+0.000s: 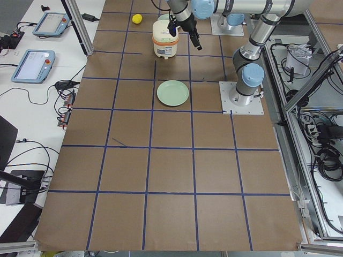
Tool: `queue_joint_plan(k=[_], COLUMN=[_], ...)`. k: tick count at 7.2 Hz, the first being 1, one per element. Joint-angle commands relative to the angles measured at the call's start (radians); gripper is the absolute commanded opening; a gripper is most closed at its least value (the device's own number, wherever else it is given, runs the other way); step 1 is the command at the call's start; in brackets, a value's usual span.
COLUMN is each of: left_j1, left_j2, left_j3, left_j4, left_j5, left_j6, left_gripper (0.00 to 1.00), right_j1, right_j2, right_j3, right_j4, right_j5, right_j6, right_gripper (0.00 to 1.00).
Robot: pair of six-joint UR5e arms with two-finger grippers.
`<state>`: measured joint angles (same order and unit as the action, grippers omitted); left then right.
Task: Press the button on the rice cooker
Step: 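Lift the right gripper from beside the yellow toy toward the rice cooker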
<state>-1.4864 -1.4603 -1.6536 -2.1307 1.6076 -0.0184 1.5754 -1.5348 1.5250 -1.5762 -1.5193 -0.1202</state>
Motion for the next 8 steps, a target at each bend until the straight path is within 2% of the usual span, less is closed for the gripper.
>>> queue_joint_plan(k=[1,3,6,7,8], left_j1=[0.0,0.0,0.0,0.0,0.0], left_j2=[0.0,0.0,0.0,0.0,0.0], left_j3=[0.0,0.0,0.0,0.0,0.0], left_j4=[-0.002,0.0,0.0,0.0,0.0], left_j5=[0.0,0.0,0.0,0.0,0.0], left_j6=[0.0,0.0,0.0,0.0,0.0], left_gripper=[1.0,1.0,1.0,1.0,1.0], right_j1=[0.0,0.0,-0.002,-0.002,0.0], right_j2=[0.001,0.001,0.001,0.001,0.001], right_j3=[0.0,0.0,-0.002,0.003,0.006], right_j4=[-0.001,0.001,-0.002,-0.004,0.005], right_j5=[-0.001,-0.043,-0.025,-0.021,0.008], right_j6=[-0.003,-0.001,0.013,0.014,0.01], right_gripper=[1.0,1.0,1.0,0.93,0.27])
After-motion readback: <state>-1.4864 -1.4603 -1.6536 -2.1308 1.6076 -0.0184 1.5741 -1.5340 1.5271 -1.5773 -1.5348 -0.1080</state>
